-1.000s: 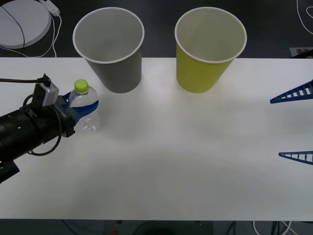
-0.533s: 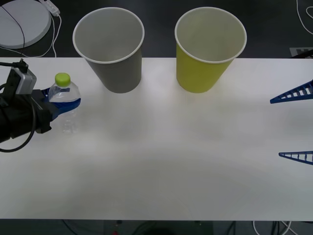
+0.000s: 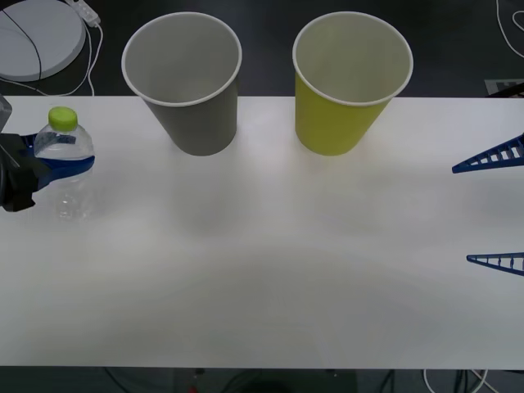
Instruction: Put the can into the green bin and the plastic bottle into the gray bin
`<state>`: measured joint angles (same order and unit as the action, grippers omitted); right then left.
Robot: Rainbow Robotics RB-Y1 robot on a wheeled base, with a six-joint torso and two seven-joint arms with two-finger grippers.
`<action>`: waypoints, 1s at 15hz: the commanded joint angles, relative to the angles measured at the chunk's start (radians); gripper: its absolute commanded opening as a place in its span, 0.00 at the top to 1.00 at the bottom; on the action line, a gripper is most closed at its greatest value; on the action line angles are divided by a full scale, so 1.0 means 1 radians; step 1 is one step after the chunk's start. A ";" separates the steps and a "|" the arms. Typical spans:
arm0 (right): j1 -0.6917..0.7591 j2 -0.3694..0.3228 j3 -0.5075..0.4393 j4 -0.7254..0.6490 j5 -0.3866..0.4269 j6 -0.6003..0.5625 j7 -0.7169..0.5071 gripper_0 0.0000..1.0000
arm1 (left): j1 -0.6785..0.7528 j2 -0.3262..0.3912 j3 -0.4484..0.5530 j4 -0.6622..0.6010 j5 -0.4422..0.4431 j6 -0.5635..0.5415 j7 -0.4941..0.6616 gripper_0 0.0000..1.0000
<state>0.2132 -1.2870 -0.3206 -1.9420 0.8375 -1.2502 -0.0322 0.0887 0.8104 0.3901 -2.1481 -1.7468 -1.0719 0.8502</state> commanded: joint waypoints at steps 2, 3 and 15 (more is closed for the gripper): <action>0.000 0.000 0.000 0.000 0.000 0.000 0.000 0.00 | -0.066 0.016 0.039 0.004 -0.045 -0.092 0.058 1.00; 0.000 0.000 0.000 0.000 0.000 0.000 0.000 0.00 | -0.084 0.016 0.041 0.004 -0.065 -0.108 0.064 1.00; 0.000 0.000 0.000 0.000 0.000 0.000 0.000 0.00 | -0.422 0.072 0.010 0.180 -0.077 -0.413 0.101 1.00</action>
<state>0.2132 -1.2870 -0.3206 -1.9420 0.8375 -1.2502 -0.0322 -0.3130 0.8705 0.4064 -1.9843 -1.8291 -1.4686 0.9508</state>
